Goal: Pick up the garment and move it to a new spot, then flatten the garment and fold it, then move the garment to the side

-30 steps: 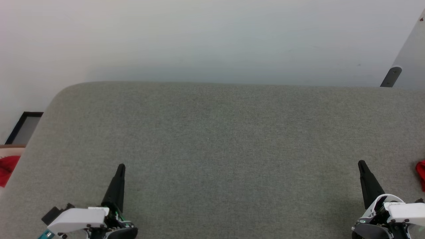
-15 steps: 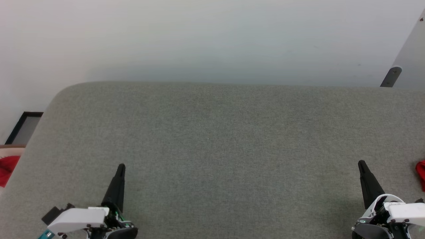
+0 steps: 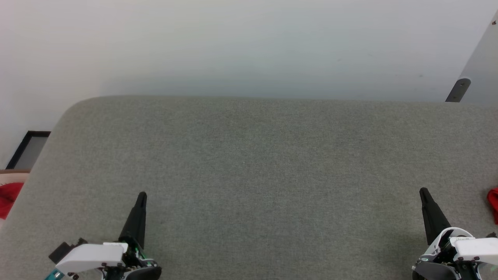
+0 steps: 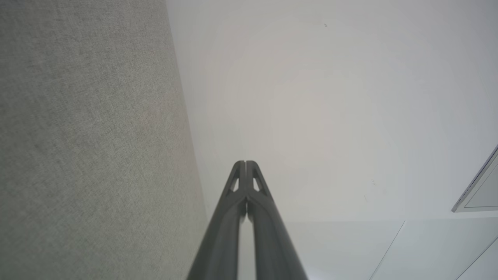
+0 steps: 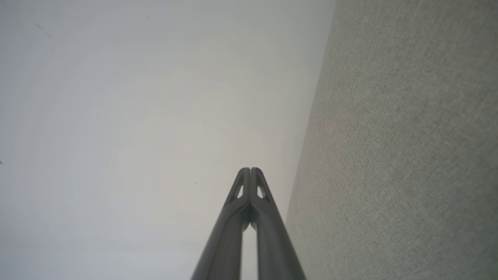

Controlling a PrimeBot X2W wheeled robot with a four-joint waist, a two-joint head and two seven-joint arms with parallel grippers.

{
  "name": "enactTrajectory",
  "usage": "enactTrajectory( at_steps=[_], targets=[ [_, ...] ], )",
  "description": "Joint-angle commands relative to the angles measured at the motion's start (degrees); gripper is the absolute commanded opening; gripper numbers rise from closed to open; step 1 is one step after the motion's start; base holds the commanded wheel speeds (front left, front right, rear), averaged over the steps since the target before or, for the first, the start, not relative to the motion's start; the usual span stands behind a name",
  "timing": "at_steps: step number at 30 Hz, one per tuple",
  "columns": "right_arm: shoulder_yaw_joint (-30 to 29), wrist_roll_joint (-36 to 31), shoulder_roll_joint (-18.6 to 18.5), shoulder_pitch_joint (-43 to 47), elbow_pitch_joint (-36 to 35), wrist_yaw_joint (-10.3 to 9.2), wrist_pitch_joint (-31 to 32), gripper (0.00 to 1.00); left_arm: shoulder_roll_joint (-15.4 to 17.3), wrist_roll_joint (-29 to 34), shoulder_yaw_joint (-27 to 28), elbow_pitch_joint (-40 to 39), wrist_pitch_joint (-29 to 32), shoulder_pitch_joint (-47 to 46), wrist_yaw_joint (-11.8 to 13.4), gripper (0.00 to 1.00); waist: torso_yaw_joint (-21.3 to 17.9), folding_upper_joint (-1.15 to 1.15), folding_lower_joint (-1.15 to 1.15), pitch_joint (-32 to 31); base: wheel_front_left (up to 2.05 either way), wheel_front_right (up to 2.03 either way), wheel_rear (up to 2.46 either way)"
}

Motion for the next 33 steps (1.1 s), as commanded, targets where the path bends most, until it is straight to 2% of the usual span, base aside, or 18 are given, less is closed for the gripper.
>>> enactTrajectory(
  at_steps=[1,33],
  targets=[
    [0.19,0.12,0.21,-0.20,-0.02,0.00,0.05,0.00,-0.03,-0.17,0.12,0.06,0.16,-0.56,-0.29,0.00,0.00,0.00,0.00,0.00,0.00,0.00,0.00],
    [0.20,0.13,0.21,-0.20,-0.02,0.00,0.04,0.00,-0.03,-0.17,0.10,0.05,0.15,-0.56,-0.30,0.00,0.00,0.00,0.00,0.00,0.00,0.00,0.00]
  ],
)
